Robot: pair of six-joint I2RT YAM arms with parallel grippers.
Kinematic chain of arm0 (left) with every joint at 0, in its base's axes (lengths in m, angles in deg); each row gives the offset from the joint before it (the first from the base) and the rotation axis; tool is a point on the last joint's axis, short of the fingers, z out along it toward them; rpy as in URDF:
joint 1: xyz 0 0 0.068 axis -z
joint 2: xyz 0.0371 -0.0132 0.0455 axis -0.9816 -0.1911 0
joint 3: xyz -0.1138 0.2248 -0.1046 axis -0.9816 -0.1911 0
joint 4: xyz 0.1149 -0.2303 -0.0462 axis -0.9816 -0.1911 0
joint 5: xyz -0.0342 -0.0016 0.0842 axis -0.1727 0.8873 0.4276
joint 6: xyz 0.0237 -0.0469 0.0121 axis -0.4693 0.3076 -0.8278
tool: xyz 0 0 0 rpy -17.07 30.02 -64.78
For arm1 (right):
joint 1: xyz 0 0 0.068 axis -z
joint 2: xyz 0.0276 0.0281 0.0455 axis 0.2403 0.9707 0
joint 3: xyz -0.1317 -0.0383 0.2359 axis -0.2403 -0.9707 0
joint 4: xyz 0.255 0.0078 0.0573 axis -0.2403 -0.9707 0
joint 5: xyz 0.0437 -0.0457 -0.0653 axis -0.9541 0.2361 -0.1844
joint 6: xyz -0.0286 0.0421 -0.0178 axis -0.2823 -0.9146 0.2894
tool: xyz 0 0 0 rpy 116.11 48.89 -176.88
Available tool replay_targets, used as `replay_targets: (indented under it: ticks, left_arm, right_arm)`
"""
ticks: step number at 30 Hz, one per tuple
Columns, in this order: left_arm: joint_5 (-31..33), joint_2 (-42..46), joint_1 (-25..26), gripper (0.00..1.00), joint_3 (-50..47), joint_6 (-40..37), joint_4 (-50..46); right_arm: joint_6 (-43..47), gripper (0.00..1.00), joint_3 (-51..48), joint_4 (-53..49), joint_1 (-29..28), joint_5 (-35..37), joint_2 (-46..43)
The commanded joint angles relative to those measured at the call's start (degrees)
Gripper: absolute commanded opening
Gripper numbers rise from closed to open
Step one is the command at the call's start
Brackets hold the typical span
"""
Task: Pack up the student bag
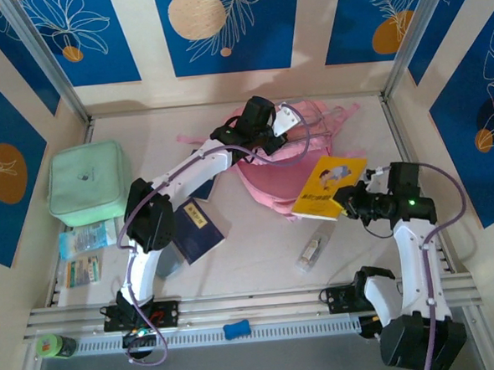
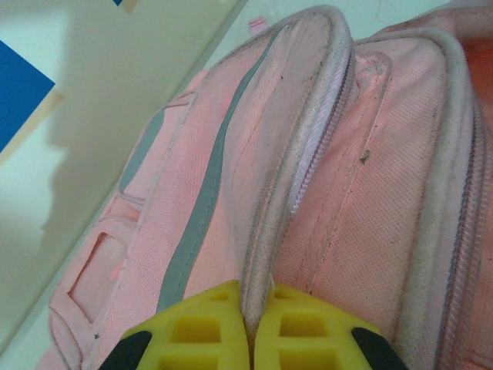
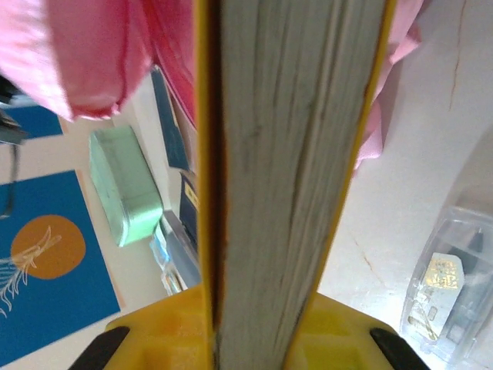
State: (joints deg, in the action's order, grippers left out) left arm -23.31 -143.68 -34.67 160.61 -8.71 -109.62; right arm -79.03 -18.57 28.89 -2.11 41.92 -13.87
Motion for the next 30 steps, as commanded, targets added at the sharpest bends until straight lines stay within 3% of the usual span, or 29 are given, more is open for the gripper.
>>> replay_targets:
  ticks: [1, 5, 10, 16, 23, 30]
  left_arm:
    - [-5.22, 5.18, -0.01, 0.00, 4.33, 4.19, 4.02]
    - [-7.07, 6.33, -0.02, 0.00, 3.71, 5.90, 4.32]
    - [-7.07, 6.86, 0.01, 0.00, 1.99, 9.79, 5.97]
    - [-7.83, 7.00, -0.10, 0.00, 1.18, 12.16, 7.96]
    - [-8.64, 6.05, -0.11, 0.00, 1.27, 12.49, 8.01]
    - [-8.83, 6.11, -0.11, 0.00, 1.22, 12.30, 8.30]
  right_arm:
    - [-3.59, 0.00, -1.02, 11.86, -5.58, -5.18, 3.08]
    - [-6.63, 0.00, -0.60, 23.47, -11.81, -4.82, 9.30]
    - [-9.84, 0.00, -2.41, 40.92, -13.63, -1.61, 18.94]
    - [-10.02, 0.00, 1.56, 51.77, -14.35, -0.95, 31.23]
    - [-6.92, 0.02, 7.21, 52.83, -16.81, 4.14, 41.32]
    - [-4.22, 0.36, 10.77, 45.34, -16.36, 8.15, 46.06]
